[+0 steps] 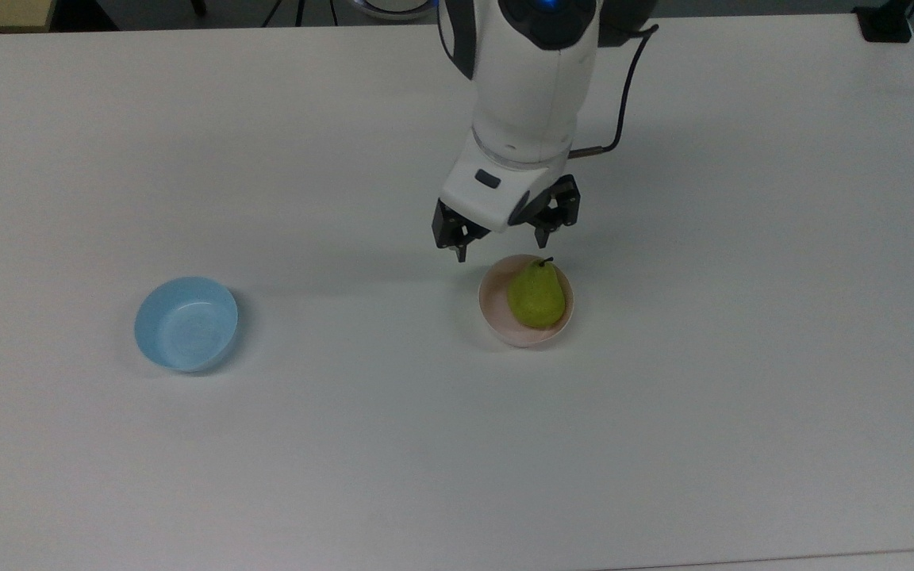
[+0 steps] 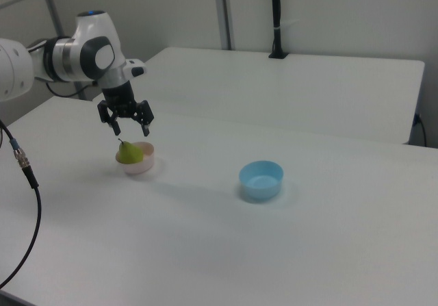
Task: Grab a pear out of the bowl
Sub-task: 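Move the open gripper over the pink bowl and lower onto the pear, then close the gripper around the green pear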
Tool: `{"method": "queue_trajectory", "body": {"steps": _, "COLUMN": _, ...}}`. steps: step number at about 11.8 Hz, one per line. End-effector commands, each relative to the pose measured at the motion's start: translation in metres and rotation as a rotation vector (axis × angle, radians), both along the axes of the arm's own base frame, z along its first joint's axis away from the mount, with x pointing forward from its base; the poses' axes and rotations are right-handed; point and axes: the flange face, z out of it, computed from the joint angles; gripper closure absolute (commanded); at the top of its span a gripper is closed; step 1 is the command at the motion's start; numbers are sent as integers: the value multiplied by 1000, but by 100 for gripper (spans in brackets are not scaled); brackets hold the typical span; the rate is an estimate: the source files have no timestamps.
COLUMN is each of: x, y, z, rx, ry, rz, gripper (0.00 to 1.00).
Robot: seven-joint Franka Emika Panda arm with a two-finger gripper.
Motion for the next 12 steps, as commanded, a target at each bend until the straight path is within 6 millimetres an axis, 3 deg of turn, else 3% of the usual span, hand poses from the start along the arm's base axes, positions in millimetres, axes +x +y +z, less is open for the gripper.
{"method": "queue_trajectory", "body": {"steps": 1, "x": -2, "y": 42, "z": -47, "rx": -2, "ry": 10, "rz": 26, "gripper": 0}}
{"method": "queue_trajectory", "body": {"steps": 3, "x": 1, "y": 52, "z": -66, "rx": -5, "ry": -6, "rz": 36, "gripper": 0}}
{"method": "queue_trajectory", "body": {"steps": 4, "x": 2, "y": 51, "z": -71, "rx": -11, "ry": -1, "rz": 36, "gripper": 5}}
{"method": "queue_trajectory", "body": {"steps": 8, "x": 7, "y": 38, "z": -84, "rx": -22, "ry": 10, "rz": 22, "gripper": 49}}
{"method": "queue_trajectory", "body": {"steps": 12, "x": 7, "y": 38, "z": -82, "rx": -19, "ry": 8, "rz": 17, "gripper": 95}}
